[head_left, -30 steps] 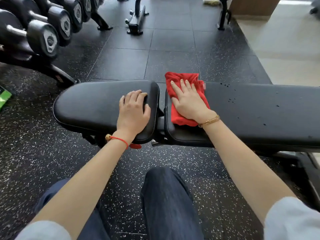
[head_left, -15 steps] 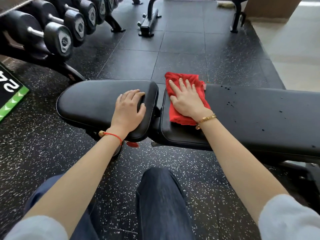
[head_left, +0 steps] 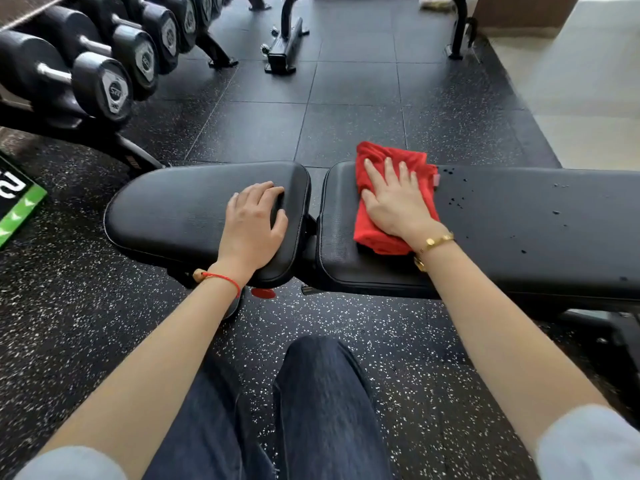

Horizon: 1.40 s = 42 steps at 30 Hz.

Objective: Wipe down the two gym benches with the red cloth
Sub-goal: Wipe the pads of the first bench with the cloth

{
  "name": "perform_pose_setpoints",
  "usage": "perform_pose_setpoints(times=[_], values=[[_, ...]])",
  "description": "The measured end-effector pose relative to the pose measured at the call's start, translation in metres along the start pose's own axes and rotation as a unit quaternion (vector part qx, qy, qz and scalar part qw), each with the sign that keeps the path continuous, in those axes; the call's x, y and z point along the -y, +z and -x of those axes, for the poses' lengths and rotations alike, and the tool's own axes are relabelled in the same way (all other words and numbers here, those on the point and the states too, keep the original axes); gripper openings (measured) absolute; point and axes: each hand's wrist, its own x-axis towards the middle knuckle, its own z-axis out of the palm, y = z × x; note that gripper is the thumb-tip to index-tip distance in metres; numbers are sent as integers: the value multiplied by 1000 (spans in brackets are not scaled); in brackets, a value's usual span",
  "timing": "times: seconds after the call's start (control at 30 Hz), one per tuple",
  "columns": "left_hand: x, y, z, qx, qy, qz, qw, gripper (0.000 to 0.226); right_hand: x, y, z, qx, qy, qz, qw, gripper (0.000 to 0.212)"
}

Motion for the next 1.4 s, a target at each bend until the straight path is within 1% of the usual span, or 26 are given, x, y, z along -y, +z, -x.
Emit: perform_pose_setpoints(times=[0.13,0.23,0.3,0.37,0.43,0.53,0.6,0.67,0.73,0.83,0.93,1.0,1.07,1.17,1.23,1.3,1.4], values=[[0,1,-2,-17,0,2,1000,39,31,8,-16,7,-49,-10,999,60],[2,2,-2,-25,4,5,1000,39,38,16,9,-6,-102,-4,995,59],[3,3,-1,-24,6,3,1000,39,32,19,32,-17,-122,-8,992,59],[4,3,-1,-23,7,6,1000,39,19,19,47,-26,-113,-14,993,59],[5,3,-2,-25,11,8,1000,39,1,13,49,-28,-75,-15,997,59],[5,4,-2,-31,13,6,999,38,-17,3,26,-17,6,-5,1000,59],[4,6,-2,-34,12,1,999,37,-11,0,5,-10,33,-1,999,59],[5,7,-2,-39,12,-2,999,36,5,2,-11,-5,26,-5,1000,59],[5,7,-3,-44,12,-1,999,36,25,7,-13,-5,-2,-5,1000,59],[7,7,-3,-44,13,0,999,36,43,16,13,-19,-58,-1,998,59],[9,7,-3,-41,15,-1,999,37,38,21,52,-39,-104,-3,994,59],[10,8,-3,-40,19,-1,999,37,20,19,68,-47,-93,-8,995,58],[11,8,-3,-39,22,2,999,37,-1,13,69,-47,-53,-14,997,58],[9,9,-3,-43,17,1,999,37,-18,4,43,-42,15,-8,999,58],[7,10,-3,-45,15,-4,999,37,-13,2,20,-33,36,-4,999,58],[6,10,-2,-44,14,-7,999,37,3,4,4,-29,25,-6,999,58],[6,9,-3,-46,13,-4,999,37,25,11,13,-26,-31,-20,999,58]])
